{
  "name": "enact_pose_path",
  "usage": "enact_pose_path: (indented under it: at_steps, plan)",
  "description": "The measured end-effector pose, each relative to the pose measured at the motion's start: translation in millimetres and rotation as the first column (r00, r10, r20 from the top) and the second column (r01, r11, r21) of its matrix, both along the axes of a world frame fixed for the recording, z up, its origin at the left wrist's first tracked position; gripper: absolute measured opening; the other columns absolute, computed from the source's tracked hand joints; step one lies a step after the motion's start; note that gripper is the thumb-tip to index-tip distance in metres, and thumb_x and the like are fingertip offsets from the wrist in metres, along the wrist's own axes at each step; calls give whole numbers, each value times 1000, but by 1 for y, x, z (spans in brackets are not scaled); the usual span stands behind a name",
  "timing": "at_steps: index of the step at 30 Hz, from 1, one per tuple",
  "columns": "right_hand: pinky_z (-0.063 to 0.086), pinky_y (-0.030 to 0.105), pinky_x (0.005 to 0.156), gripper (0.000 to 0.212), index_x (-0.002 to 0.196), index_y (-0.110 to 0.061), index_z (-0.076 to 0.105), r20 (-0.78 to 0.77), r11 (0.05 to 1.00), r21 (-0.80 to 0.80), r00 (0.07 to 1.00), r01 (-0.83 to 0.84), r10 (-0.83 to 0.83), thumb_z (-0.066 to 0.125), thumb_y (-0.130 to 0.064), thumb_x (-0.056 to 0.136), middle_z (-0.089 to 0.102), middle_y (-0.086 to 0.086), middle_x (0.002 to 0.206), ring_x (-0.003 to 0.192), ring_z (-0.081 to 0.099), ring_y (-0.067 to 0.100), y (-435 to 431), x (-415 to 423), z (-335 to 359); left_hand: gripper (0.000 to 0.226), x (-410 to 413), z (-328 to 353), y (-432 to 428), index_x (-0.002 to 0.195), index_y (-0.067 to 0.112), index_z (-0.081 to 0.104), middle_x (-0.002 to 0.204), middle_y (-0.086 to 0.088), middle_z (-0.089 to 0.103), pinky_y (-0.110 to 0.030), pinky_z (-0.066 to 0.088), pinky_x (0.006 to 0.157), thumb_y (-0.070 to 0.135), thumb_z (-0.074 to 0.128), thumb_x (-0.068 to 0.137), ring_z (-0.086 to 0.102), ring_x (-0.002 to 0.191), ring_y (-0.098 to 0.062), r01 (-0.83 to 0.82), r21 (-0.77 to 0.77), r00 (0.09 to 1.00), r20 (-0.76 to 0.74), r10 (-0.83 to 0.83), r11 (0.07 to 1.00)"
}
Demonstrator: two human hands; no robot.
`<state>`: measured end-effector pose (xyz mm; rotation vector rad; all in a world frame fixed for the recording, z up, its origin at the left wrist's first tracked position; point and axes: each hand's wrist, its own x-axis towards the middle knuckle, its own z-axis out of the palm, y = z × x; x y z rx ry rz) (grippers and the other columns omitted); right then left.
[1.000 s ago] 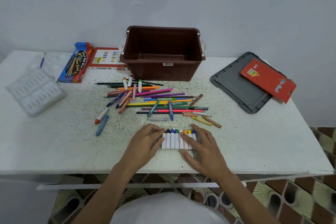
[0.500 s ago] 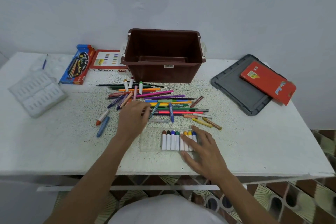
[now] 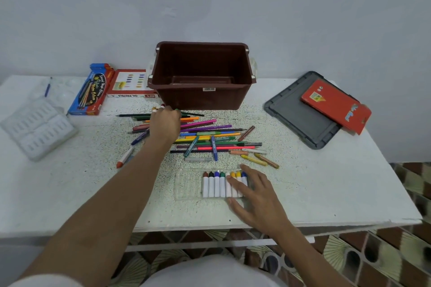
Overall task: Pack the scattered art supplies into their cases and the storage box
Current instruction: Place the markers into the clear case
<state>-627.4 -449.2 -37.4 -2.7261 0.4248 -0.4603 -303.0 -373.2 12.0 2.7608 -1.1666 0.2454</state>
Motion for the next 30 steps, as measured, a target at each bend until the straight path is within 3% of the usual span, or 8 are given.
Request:
enact_pose_path:
  at_steps: [4, 8, 12, 15, 17, 21, 24, 30]
  plan:
    - [41, 39, 101, 51, 137, -29, 56, -2, 1000, 1, 1000, -2, 2, 55, -55, 95, 44, 9, 148, 126, 45, 26, 0, 0, -1, 23, -1, -3, 0, 104, 6, 72, 92, -20, 67, -43, 57, 69, -2, 58, 87, 63, 82, -38, 35, -71, 998, -45, -38, 997]
    - [40, 37, 101, 50, 137, -27, 57, 13, 1000, 7, 1000, -10, 10, 55, -54, 95, 44, 9, 148, 127, 45, 27, 0, 0, 0, 33, -3, -2, 5, 119, 8, 63, 99, -21, 66, -41, 53, 70, 4, 59, 87, 60, 89, -37, 39, -221, 991, -118, -66, 974]
    - [40, 36, 102, 50, 137, -27, 57, 18, 1000, 8, 1000, -10, 10, 54, -54, 95, 44, 9, 148, 127, 45, 26, 0, -1, 1, 45, -16, 6, 10, 129, 14, 57, 96, -8, 63, -34, 52, 68, 13, 63, 85, 61, 80, -22, -26, -489, 939, -312, -147, 872]
    - [39, 35, 103, 49, 137, -27, 57, 23, 1000, 6, 1000, -9, 9, 55, -54, 95, 44, 8, 148, 128, 44, 25, 0, -1, 1, 55, -40, 20, 18, 139, 17, 49, 90, -2, 59, -22, 54, 62, 7, 64, 87, 59, 69, -12, -113, -617, 850, -466, -246, 778]
    - [39, 35, 103, 49, 136, -27, 58, 26, 1000, 9, 1000, -8, 8, 56, -53, 95, 44, 8, 147, 128, 44, 25, 0, 0, 1, 56, -59, 28, 27, 139, 19, 48, 86, -1, 60, -17, 51, 58, 4, 63, 88, 59, 64, -11, -152, -642, 800, -526, -288, 751]
    - [39, 37, 104, 50, 137, -27, 57, 21, 1000, 9, 1000, -11, 11, 58, -53, 94, 44, 8, 148, 129, 44, 25, 0, 0, 1, 48, -95, 29, 44, 128, 18, 54, 87, -1, 62, -36, 56, 56, -2, 63, 86, 65, 70, -28, -200, -615, 706, -631, -323, 763]
    - [38, 36, 105, 50, 138, -27, 56, 14, 1000, 6, 1000, -10, 10, 57, -53, 95, 44, 8, 148, 129, 43, 25, 0, -1, 1, 47, -114, 17, 60, 126, 14, 54, 87, -3, 61, -27, 58, 61, -2, 66, 84, 64, 69, -20, -99, -544, 697, -635, -332, 833]
    - [40, 37, 104, 50, 138, -27, 56, 9, 1000, -4, 1000, -7, 7, 56, -53, 95, 44, 9, 147, 128, 44, 26, 0, 0, 2, 44, -127, -4, 92, 120, 33, 55, 89, 6, 64, -11, 49, 70, 13, 73, 85, 64, 81, -2, 88, -466, 644, -648, -407, 880]
